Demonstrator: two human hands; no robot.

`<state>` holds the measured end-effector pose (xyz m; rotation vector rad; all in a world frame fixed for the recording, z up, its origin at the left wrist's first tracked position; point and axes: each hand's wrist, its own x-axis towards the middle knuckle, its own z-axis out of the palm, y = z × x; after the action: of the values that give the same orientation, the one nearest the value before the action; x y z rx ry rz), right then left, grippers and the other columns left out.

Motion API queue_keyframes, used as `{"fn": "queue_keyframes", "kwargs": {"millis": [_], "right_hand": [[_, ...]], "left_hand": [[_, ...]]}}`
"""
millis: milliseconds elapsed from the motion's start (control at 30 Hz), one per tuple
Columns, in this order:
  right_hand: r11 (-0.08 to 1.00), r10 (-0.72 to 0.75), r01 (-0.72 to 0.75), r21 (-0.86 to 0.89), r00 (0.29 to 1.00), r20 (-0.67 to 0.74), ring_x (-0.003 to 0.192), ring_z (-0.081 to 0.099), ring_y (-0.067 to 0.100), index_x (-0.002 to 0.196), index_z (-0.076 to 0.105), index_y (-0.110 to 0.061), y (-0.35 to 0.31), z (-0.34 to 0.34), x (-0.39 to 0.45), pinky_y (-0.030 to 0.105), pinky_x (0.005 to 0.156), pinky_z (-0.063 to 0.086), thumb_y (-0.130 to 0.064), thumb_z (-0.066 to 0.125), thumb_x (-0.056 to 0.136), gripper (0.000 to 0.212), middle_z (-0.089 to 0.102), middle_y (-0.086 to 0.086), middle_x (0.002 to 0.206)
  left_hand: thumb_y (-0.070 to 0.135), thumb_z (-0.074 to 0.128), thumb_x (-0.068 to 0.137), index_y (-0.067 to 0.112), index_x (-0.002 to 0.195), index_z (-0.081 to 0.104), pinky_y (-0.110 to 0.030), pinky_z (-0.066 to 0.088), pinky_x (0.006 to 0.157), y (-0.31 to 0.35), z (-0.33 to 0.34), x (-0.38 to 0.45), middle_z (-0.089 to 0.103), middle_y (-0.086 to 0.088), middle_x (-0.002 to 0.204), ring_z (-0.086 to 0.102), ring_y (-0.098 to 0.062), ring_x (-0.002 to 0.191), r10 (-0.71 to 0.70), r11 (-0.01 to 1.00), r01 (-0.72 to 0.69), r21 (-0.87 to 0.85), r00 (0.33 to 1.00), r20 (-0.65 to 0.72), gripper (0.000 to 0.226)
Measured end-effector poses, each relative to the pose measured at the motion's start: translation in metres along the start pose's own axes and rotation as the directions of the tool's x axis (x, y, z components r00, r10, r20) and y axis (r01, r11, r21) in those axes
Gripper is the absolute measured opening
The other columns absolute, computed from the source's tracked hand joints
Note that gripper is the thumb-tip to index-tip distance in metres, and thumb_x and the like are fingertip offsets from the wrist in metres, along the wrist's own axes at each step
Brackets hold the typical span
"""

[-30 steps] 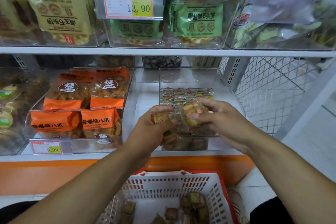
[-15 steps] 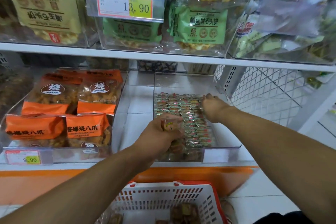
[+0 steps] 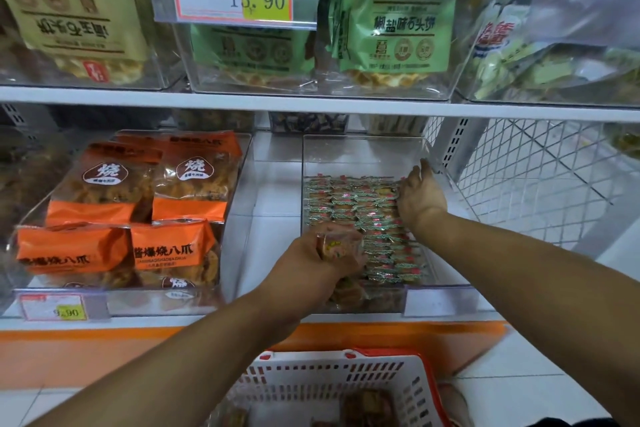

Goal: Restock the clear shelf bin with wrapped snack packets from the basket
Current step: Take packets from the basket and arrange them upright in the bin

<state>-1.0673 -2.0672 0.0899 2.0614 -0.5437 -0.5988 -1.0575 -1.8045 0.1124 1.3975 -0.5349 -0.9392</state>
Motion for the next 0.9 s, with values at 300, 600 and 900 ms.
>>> {"fn": "queue_keyframes", "kwargs": {"millis": [300, 600, 900], "right_hand": [[0.992, 0.060, -0.045, 0.120, 0.991, -0.118, 0.142, 0.036, 0.037, 0.142, 0.052, -0.013, 0.014, -0.021, -0.035, 0.056, 0.122, 0.014, -0.033, 0.048, 0.102, 0.046, 0.050, 0.014, 0.149], [-0.121, 0.201, 0.514, 0.849, 0.851, -0.486, 0.088, 0.063, -0.005, 0.108, 0.067, -0.045, 0.042, -0.079, -0.175, 0.014, 0.066, 0.044, -0.063, 0.059, 0.087, 0.030, 0.068, -0.027, 0.096], [-0.365, 0.218, 0.517, 0.774, 0.856, -0.469, 0.087, 0.066, -0.003, 0.097, 0.072, -0.030, 0.003, -0.077, -0.193, 0.012, 0.077, 0.048, -0.022, 0.080, 0.084, 0.017, 0.073, -0.015, 0.091]], "left_hand": [[0.008, 0.046, 0.090, 0.007, 0.123, 0.069, -0.049, 0.060, 0.073, 0.019, -0.011, -0.005, 0.072, -0.025, 0.114, 0.070, -0.044, 0.105, -0.099, 0.824, 0.153, -0.546, 0.987, 0.126, 0.040], [0.011, 0.041, 0.101, 0.009, 0.126, 0.065, -0.045, 0.062, 0.071, 0.035, -0.020, -0.028, 0.070, -0.027, 0.120, 0.073, -0.039, 0.098, -0.014, 0.804, 0.020, -0.594, 1.000, 0.014, 0.035], [0.021, 0.045, 0.107, 0.019, 0.127, 0.065, -0.052, 0.060, 0.090, 0.035, -0.019, -0.049, 0.074, -0.019, 0.116, 0.072, -0.037, 0.105, 0.024, 0.917, -0.058, -0.395, 0.996, -0.090, 0.029]]}}
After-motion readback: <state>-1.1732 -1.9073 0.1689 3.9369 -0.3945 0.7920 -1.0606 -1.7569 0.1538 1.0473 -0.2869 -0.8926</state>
